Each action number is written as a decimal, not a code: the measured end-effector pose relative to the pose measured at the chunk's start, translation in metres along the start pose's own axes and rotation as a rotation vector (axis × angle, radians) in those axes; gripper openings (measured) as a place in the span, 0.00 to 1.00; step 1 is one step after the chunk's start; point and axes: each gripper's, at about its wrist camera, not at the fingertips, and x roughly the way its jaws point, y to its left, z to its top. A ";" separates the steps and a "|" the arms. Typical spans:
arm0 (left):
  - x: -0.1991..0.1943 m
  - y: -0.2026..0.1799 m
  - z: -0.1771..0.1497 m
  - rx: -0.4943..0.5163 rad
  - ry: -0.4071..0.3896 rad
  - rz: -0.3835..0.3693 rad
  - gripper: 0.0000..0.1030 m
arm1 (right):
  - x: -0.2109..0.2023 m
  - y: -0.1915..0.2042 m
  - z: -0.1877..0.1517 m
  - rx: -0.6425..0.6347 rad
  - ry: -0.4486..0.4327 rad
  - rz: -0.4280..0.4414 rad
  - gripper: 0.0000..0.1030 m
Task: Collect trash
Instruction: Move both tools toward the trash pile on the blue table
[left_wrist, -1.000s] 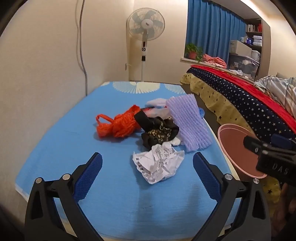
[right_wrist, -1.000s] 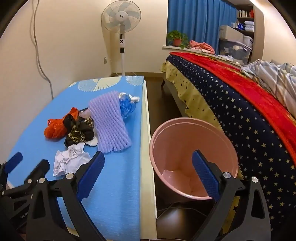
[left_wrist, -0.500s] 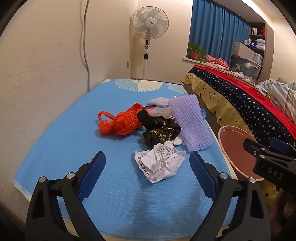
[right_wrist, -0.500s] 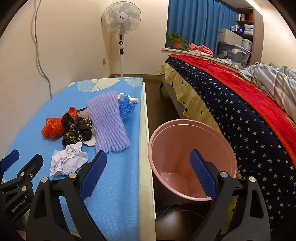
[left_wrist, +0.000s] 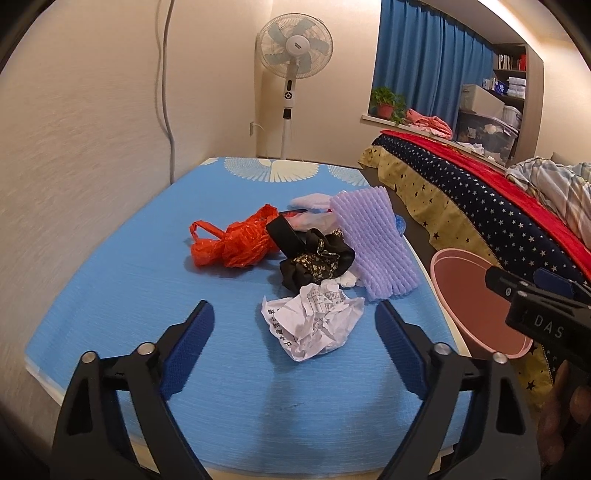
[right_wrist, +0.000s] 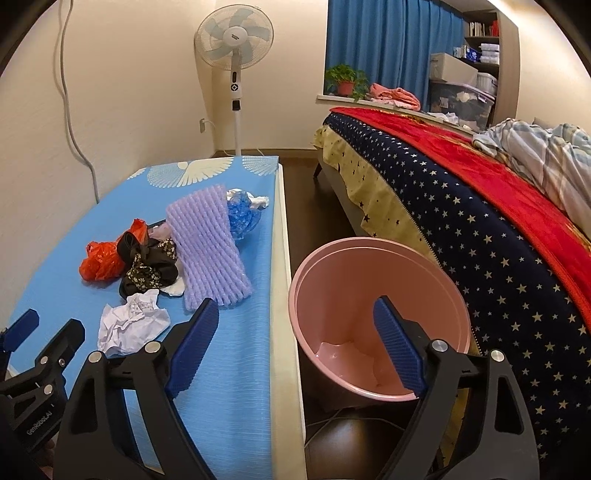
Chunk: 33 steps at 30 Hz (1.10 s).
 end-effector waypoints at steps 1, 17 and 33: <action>0.000 0.000 0.000 0.001 0.000 -0.001 0.80 | 0.000 0.000 0.000 0.000 0.001 0.003 0.78; 0.000 0.002 0.000 -0.010 0.002 -0.019 0.70 | -0.001 -0.001 0.000 0.003 0.000 0.008 0.75; 0.008 0.009 -0.003 -0.048 0.034 -0.034 0.55 | 0.002 0.000 0.001 0.013 0.017 0.027 0.63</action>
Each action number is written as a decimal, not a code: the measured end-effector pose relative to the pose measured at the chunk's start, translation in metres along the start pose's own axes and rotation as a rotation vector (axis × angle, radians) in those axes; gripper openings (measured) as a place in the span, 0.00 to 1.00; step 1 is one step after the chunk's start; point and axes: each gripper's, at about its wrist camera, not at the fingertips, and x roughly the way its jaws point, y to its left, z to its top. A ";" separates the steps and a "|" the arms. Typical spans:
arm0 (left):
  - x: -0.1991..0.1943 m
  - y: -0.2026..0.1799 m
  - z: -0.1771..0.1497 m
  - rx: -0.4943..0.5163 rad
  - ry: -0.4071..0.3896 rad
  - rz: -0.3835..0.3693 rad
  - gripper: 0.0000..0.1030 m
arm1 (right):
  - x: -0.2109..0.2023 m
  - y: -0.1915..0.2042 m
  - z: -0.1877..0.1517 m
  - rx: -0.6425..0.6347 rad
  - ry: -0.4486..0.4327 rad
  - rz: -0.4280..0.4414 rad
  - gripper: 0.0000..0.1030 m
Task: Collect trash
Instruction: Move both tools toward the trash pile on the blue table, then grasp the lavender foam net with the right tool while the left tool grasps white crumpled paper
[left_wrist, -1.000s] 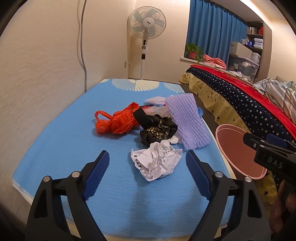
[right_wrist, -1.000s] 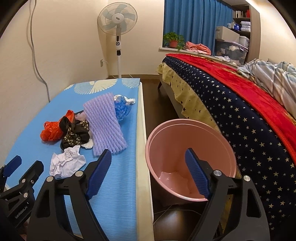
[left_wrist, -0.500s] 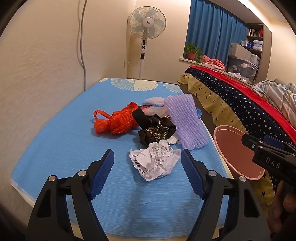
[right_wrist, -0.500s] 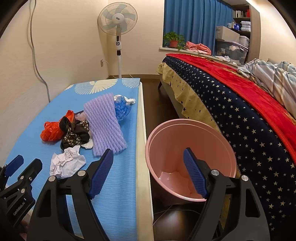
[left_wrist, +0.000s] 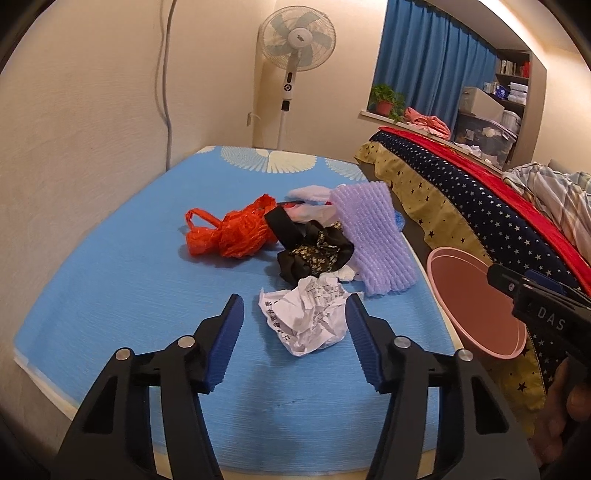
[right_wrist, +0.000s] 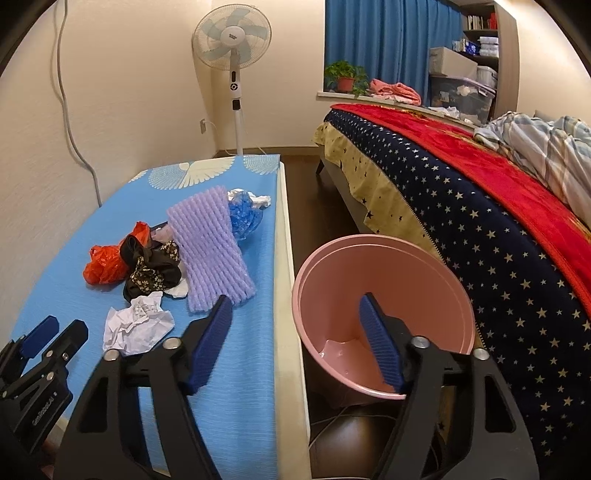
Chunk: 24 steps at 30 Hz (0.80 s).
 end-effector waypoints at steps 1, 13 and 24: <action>0.003 0.002 0.000 -0.015 0.006 0.000 0.55 | 0.002 0.001 0.000 -0.001 0.004 0.010 0.59; 0.049 0.016 -0.006 -0.126 0.111 0.014 0.41 | 0.041 -0.002 0.017 0.073 0.050 0.146 0.45; 0.073 0.019 -0.004 -0.182 0.166 -0.005 0.41 | 0.105 0.010 0.025 0.085 0.157 0.225 0.53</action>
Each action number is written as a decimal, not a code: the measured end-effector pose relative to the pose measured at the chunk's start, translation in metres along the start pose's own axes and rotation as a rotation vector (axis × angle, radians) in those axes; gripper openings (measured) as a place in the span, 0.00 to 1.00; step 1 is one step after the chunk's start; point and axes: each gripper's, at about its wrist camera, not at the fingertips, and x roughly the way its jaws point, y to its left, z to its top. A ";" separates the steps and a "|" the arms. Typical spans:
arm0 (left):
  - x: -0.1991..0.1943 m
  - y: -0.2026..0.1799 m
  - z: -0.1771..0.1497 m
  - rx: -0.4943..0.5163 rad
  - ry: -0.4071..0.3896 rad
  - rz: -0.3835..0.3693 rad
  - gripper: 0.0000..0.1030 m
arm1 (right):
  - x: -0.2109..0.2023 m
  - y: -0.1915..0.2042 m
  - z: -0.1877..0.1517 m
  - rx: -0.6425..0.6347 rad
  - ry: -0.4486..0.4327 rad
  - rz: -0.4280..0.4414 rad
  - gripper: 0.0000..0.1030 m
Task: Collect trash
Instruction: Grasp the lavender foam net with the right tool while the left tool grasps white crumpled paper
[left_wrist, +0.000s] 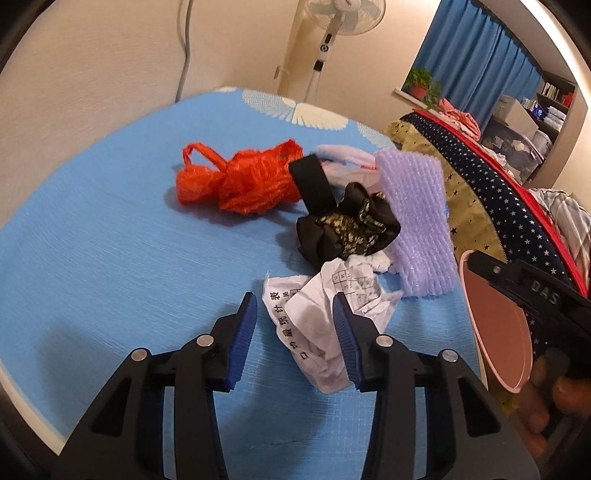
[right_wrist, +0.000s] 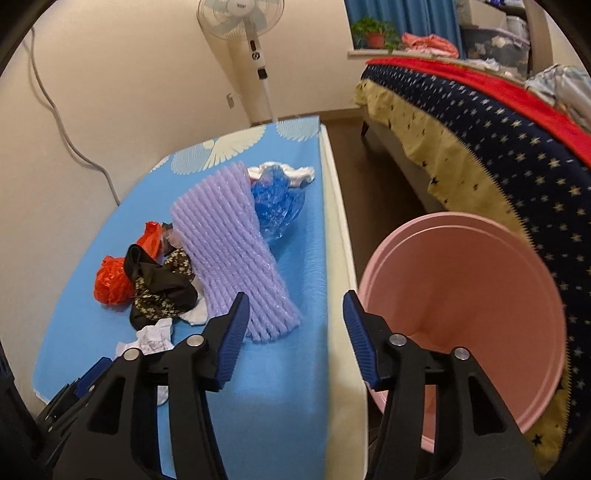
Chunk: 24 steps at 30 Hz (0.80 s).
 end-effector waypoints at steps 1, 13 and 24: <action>0.003 0.002 0.000 -0.009 0.012 0.005 0.41 | 0.004 0.000 0.001 -0.001 0.008 0.007 0.53; 0.012 -0.004 0.001 0.025 0.033 0.012 0.41 | 0.035 0.009 0.000 -0.043 0.079 0.025 0.51; 0.004 -0.007 0.002 0.041 0.033 -0.025 0.03 | 0.019 0.022 0.002 -0.093 0.040 0.044 0.12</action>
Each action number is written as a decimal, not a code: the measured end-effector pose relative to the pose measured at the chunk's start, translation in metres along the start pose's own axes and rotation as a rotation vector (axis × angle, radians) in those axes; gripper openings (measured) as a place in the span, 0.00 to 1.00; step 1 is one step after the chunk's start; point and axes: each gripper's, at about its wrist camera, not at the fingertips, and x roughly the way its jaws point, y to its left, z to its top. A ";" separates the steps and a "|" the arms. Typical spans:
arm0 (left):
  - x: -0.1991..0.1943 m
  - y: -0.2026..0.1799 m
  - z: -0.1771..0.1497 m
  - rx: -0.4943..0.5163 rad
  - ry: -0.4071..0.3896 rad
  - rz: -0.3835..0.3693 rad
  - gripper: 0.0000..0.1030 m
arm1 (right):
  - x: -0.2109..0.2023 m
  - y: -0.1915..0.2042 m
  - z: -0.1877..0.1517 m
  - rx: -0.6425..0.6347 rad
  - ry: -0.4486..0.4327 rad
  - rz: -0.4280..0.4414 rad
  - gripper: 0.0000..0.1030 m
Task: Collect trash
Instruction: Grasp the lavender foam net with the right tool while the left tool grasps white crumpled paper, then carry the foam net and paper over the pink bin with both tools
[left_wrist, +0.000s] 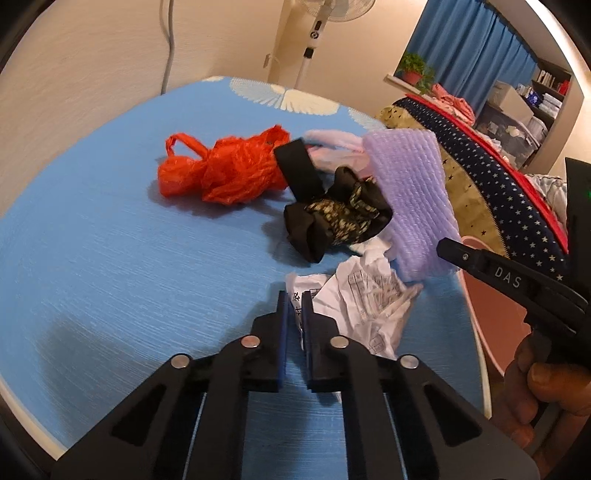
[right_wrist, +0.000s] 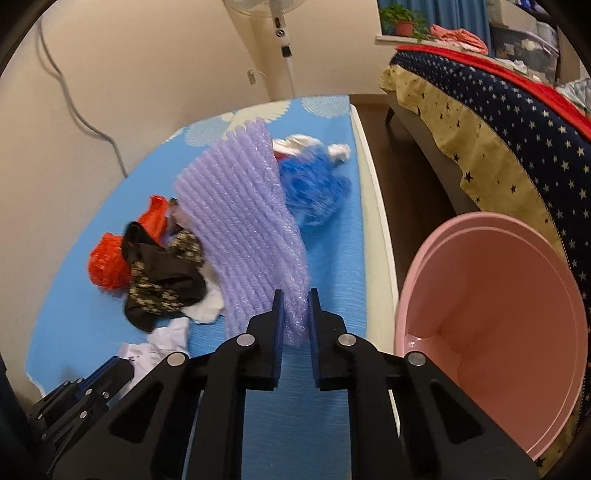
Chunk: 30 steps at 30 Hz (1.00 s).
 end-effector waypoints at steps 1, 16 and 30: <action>-0.003 -0.002 0.001 0.008 -0.009 -0.006 0.03 | -0.004 0.002 0.001 -0.006 -0.012 0.002 0.12; -0.043 -0.005 0.007 0.043 -0.113 -0.029 0.00 | -0.064 0.004 0.005 0.002 -0.112 0.003 0.12; -0.074 -0.007 0.010 0.073 -0.196 -0.010 0.00 | -0.109 -0.008 -0.009 0.006 -0.154 -0.066 0.12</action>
